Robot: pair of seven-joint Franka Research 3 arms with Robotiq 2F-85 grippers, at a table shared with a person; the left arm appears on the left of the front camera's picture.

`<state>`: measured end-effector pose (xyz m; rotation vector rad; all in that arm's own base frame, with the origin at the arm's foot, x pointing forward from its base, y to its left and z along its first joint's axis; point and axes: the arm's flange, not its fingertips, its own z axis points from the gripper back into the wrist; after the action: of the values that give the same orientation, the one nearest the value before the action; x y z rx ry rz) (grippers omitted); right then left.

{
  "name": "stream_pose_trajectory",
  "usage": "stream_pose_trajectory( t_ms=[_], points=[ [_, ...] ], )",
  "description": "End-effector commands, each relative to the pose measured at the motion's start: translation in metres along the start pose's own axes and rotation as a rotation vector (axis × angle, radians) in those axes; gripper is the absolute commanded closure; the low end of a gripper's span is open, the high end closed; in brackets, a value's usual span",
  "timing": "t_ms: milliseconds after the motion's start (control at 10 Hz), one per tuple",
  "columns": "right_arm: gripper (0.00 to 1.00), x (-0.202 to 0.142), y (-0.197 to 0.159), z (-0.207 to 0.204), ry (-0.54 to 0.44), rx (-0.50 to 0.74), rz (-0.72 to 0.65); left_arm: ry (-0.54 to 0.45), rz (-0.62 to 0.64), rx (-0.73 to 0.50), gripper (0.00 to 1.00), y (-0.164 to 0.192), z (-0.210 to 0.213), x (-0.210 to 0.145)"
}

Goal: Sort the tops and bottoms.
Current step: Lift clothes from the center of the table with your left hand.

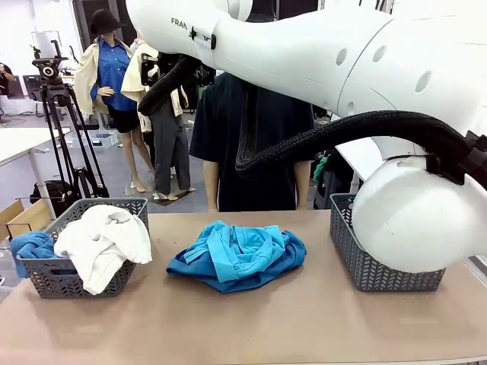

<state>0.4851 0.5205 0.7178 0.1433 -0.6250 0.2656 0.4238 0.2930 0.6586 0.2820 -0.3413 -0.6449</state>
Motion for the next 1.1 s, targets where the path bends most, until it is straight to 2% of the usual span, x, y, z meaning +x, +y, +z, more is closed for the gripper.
stream_pose_trajectory(
  t_ms=[0,100,200,300,400,600,800,1000],
  points=[
    [0.00,-0.011,-0.044,0.017,0.091,-0.024,-0.141,0.007,-0.004,0.005,0.00,0.000,0.001,-0.002],
    [0.00,-0.035,-0.092,0.038,0.168,-0.063,-0.248,0.007,-0.004,0.005,0.00,0.000,0.001,-0.002],
    [0.00,-0.069,-0.137,0.060,0.220,-0.101,-0.293,0.007,-0.004,0.005,0.00,0.000,0.001,-0.002],
    [0.00,-0.116,-0.184,0.074,0.265,-0.276,-0.351,0.007,-0.004,0.005,0.00,0.000,0.001,-0.002],
    [0.00,-0.161,-0.217,0.077,0.349,-0.377,-0.406,0.007,-0.004,0.005,0.00,0.000,0.001,-0.002],
    [0.00,-0.255,-0.276,0.073,0.420,-0.547,-0.427,0.007,-0.004,0.005,0.00,0.000,0.001,-0.002],
    [0.00,-0.346,-0.316,0.056,0.514,-0.598,-0.517,0.007,-0.004,0.005,0.00,0.000,0.001,-0.002],
    [0.00,-0.400,-0.349,0.040,0.488,-0.552,-0.649,0.007,-0.004,0.005,0.00,0.000,0.001,-0.002]
  ],
)
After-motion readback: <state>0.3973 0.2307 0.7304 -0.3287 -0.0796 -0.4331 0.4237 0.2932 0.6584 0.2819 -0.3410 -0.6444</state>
